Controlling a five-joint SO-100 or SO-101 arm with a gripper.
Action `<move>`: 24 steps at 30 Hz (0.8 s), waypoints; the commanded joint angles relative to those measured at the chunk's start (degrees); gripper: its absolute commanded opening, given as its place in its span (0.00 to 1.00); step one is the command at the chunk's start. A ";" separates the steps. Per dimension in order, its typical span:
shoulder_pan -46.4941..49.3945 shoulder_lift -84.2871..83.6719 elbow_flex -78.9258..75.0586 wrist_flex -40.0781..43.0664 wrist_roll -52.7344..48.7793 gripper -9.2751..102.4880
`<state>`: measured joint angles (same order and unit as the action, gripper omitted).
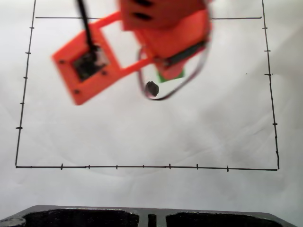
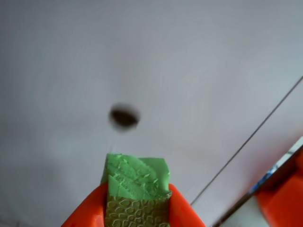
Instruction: Grasp the colored block, Place it on the black dot, and then return the arm to the default position.
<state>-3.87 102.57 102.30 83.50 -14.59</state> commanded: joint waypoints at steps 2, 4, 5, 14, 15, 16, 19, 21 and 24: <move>4.57 0.26 -2.64 -0.44 -2.11 0.13; 5.80 -0.88 -2.72 -1.49 -2.29 0.13; 6.24 -1.85 -2.81 -2.37 -2.37 0.13; 3.60 -7.65 -3.16 -4.75 0.79 0.13; 3.16 -8.09 -3.16 -5.19 1.14 0.13; 2.72 -8.53 -3.16 -5.80 1.14 0.13; 1.23 -9.76 -3.16 -6.68 1.67 0.13; 0.44 -10.55 -3.16 -6.86 1.93 0.13; -0.09 -11.60 -3.16 -8.00 2.20 0.14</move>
<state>-3.16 90.70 101.51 76.29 -12.57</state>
